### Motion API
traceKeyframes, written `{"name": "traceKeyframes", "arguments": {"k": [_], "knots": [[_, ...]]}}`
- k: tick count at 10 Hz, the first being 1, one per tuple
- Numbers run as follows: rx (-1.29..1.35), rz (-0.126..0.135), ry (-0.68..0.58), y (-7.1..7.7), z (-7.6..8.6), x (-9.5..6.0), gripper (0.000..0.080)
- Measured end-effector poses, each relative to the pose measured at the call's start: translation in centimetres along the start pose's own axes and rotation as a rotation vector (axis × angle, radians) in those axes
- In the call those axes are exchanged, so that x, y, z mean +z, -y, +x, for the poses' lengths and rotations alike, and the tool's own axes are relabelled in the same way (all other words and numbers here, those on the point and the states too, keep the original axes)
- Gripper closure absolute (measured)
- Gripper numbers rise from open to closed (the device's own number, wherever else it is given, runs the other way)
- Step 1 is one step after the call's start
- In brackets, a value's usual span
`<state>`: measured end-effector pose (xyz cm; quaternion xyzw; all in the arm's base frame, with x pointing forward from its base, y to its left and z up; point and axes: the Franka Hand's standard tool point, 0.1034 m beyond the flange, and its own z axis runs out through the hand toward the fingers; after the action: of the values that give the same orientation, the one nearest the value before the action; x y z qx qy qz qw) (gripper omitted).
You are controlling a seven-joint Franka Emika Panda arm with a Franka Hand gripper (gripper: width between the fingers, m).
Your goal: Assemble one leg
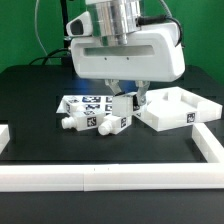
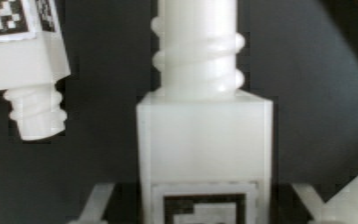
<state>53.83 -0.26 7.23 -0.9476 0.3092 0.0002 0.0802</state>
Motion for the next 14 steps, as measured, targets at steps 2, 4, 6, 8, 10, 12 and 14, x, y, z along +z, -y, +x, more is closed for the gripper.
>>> {"name": "traceKeyframes", "arguments": {"k": [2,4,6,8,10,12,14], "knots": [[-0.091,-0.021,0.013,-4.8,0.5,0.3,0.0515],[-0.179,-0.038,0.020,-9.8,2.6,-0.1,0.0515],[-0.161,-0.032,0.006,-10.1,3.2,-0.6,0.0515],[-0.161,-0.033,0.008,-10.1,3.2,-0.5,0.0515],[-0.251,-0.028,0.021,-12.4,3.2,0.3,0.0515],[-0.333,-0.029,0.062,-17.0,2.9,-0.4,0.0515],[-0.342,-0.055,0.066,-19.9,2.0,0.2,0.0515]]}}
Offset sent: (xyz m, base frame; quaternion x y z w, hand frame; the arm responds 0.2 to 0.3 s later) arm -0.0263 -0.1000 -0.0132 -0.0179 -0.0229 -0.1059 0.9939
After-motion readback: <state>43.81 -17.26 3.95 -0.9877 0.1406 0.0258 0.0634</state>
